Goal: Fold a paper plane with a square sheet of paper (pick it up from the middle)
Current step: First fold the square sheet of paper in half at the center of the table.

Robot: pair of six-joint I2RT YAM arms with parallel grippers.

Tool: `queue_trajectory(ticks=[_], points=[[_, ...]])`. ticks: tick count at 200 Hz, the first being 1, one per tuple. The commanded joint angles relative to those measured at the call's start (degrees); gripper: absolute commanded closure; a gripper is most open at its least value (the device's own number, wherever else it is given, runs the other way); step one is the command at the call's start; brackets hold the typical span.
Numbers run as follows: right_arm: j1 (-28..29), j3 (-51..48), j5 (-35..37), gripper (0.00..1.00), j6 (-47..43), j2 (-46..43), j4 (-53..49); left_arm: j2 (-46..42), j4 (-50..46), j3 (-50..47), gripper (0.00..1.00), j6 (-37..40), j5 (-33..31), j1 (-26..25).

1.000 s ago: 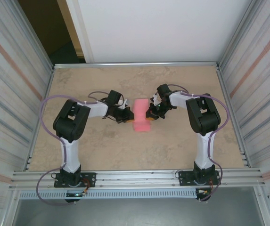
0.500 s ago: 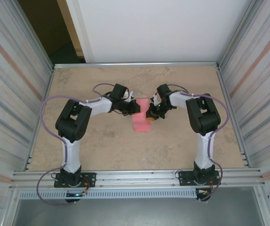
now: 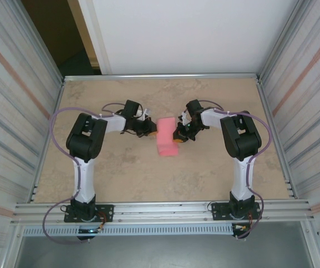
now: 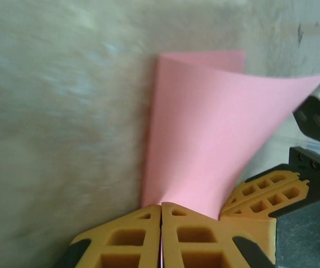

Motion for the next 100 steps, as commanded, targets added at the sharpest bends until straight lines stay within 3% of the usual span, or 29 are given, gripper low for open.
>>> queue_trajectory(ticks=[1,44,100], points=[[-2.43,-4.7,19.87,0.96,-1.37,6.88,-7.74,-2.93,-5.25,-0.68,0.9,3.08,-4.6,2.56],[-2.36,-4.79,19.84,0.96,-1.41,6.93,-7.75,-7.87,-0.1,-1.03,0.9,2.48,-1.19,-1.26],[-2.25,-4.93,19.53,0.96,-1.76,7.21,-7.58,-0.68,4.81,2.53,0.89,-1.08,0.83,-3.68]])
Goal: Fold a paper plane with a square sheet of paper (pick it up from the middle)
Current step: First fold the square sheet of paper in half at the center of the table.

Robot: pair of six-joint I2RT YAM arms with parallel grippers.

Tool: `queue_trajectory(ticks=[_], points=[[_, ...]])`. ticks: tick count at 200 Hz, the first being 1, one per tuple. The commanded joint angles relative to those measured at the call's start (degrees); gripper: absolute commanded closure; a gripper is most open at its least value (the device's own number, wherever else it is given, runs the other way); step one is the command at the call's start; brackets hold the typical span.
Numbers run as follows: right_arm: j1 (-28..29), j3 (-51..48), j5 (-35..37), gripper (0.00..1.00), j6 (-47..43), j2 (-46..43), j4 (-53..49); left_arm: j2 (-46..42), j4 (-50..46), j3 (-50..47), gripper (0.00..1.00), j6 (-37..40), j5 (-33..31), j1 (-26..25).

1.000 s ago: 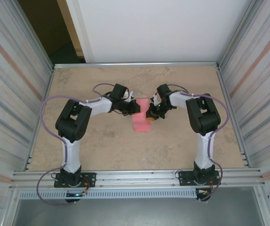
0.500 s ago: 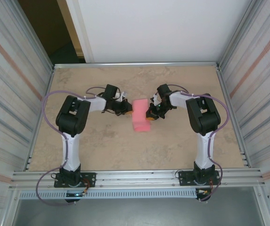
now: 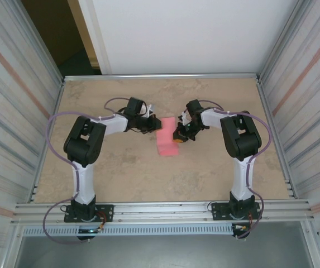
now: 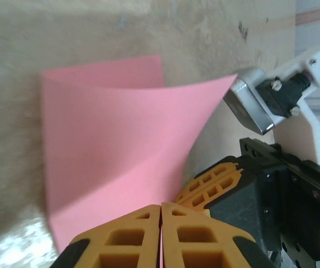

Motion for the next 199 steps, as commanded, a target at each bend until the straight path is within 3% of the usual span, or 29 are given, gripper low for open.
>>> queue_trajectory(ticks=[1,29,96,130,149,176,199], points=[[-2.23,-4.95,19.53,0.96,-1.34,7.22,-7.57,2.87,1.39,2.57,0.89,-1.12,1.34,0.72],[-2.42,-5.33,19.38,0.96,-1.18,7.32,-7.15,7.08,-1.82,4.52,0.9,0.37,0.23,2.36],[-2.99,-5.84,19.2,0.96,-0.93,7.32,-6.64,8.0,-12.62,9.03,0.9,5.2,-4.44,6.8],[-2.97,-5.84,19.11,0.96,-0.93,7.34,-6.6,3.6,-10.47,9.04,0.9,7.05,-1.68,3.84],[-2.98,-5.79,19.08,0.96,-0.86,7.41,-6.6,1.26,-7.32,8.0,0.9,4.39,-1.82,1.77],[-3.0,-5.79,19.12,0.96,-0.8,7.58,-6.42,2.08,-4.34,7.63,0.9,1.38,-4.71,-0.09],[-3.01,-5.83,19.07,0.96,-0.8,7.59,-6.42,5.77,-4.21,10.05,0.9,0.48,-2.88,-0.54]])
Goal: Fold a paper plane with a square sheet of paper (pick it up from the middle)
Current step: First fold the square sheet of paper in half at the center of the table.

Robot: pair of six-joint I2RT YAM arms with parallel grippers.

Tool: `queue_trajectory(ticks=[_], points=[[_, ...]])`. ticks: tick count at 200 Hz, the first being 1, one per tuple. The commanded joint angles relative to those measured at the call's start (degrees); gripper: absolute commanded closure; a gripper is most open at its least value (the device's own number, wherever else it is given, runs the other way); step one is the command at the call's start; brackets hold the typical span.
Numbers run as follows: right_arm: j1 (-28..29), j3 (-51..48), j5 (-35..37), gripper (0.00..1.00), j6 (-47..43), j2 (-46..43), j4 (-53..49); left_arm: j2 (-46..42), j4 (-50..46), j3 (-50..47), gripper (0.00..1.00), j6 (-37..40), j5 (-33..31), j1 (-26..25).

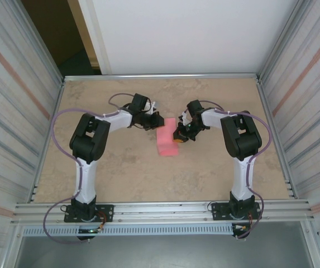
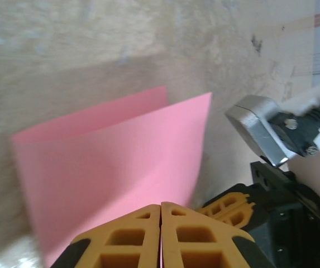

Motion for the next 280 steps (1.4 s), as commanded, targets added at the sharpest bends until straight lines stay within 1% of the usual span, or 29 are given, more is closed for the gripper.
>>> queue_trajectory(ticks=[1,14,53,86,105,129,157,173,192,233,255,280], points=[[-2.35,-5.2,20.58,0.96,-0.75,7.37,-7.34,1.88,0.97,2.1,0.9,-1.86,0.33,0.46],[-2.48,-5.33,20.59,0.96,-0.75,7.32,-7.27,3.21,-0.37,3.65,0.9,-1.51,0.27,0.42],[-2.43,-5.42,20.5,0.96,-0.78,7.17,-7.07,6.85,-6.42,7.62,0.9,0.73,-2.78,1.15],[-2.52,-5.55,20.37,0.96,-0.73,7.14,-7.07,8.97,-8.54,7.88,0.9,0.81,-4.0,4.02],[-2.52,-5.56,20.38,0.96,-0.63,7.01,-7.07,10.12,-8.5,8.22,0.9,0.46,-2.84,6.27],[-2.26,-5.38,21.13,0.96,-0.49,6.91,-7.31,11.56,-12.63,12.38,0.9,2.61,-3.46,8.34],[-2.2,-5.38,20.83,0.96,-0.29,7.01,-7.16,11.46,-17.55,17.69,0.9,5.09,-4.85,9.16],[-2.12,-5.43,20.62,0.96,-0.14,6.86,-7.14,9.61,-18.27,18.28,0.9,5.31,-4.63,9.1],[-2.15,-5.3,20.64,0.96,-0.14,6.69,-7.18,5.46,-17.34,15.64,0.9,4.11,-3.5,8.04],[-2.04,-5.41,20.5,0.96,-0.06,6.82,-7.17,-5.84,-11.28,1.82,0.89,-0.75,-1.82,2.04],[-2.0,-5.3,20.31,0.96,-0.06,6.82,-7.16,-8.97,-10.22,-3.83,0.9,-2.82,-0.27,-1.39],[-1.91,-5.03,20.14,0.96,-0.07,7.14,-7.17,-10.51,-10.59,-7.49,0.9,-3.78,1.15,-3.24]])
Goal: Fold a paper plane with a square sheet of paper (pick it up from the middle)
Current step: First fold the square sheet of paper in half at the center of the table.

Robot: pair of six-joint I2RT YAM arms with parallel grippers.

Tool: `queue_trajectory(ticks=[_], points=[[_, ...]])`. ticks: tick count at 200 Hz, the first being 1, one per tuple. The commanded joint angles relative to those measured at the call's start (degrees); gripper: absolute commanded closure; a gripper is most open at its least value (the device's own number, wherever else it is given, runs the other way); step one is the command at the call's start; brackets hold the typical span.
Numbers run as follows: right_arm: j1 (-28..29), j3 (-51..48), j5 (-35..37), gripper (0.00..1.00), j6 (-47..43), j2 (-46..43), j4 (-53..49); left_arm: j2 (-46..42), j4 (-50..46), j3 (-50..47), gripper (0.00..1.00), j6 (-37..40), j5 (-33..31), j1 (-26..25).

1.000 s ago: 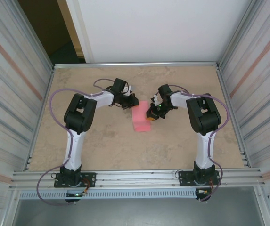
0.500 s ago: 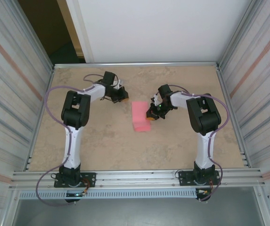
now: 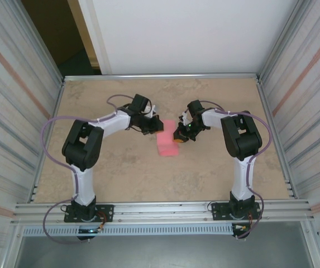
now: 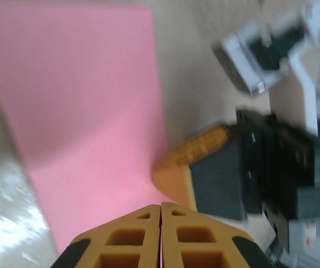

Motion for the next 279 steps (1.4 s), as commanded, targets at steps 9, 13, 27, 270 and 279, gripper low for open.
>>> queue_trajectory(ticks=[9,13,27,270,279], points=[[-1.65,-4.56,20.36,0.96,-0.08,7.32,-7.69,-1.43,1.0,-4.33,0.9,-2.86,3.44,-0.59],[-1.73,-4.49,20.39,0.96,-0.08,7.46,-7.64,-1.19,1.18,-4.6,0.9,-3.11,3.82,-0.77],[-1.57,-4.27,20.31,0.96,-0.16,7.73,-7.64,-0.01,1.51,-4.95,0.9,-3.48,5.08,-1.37],[-1.59,-5.53,21.58,0.96,-0.07,6.33,-7.48,-5.29,7.68,-13.39,0.91,-6.21,-0.44,-4.44],[-1.71,-5.65,21.69,0.96,-0.07,6.14,-7.41,-3.51,7.29,-12.12,0.91,-6.9,-1.12,-4.61]])
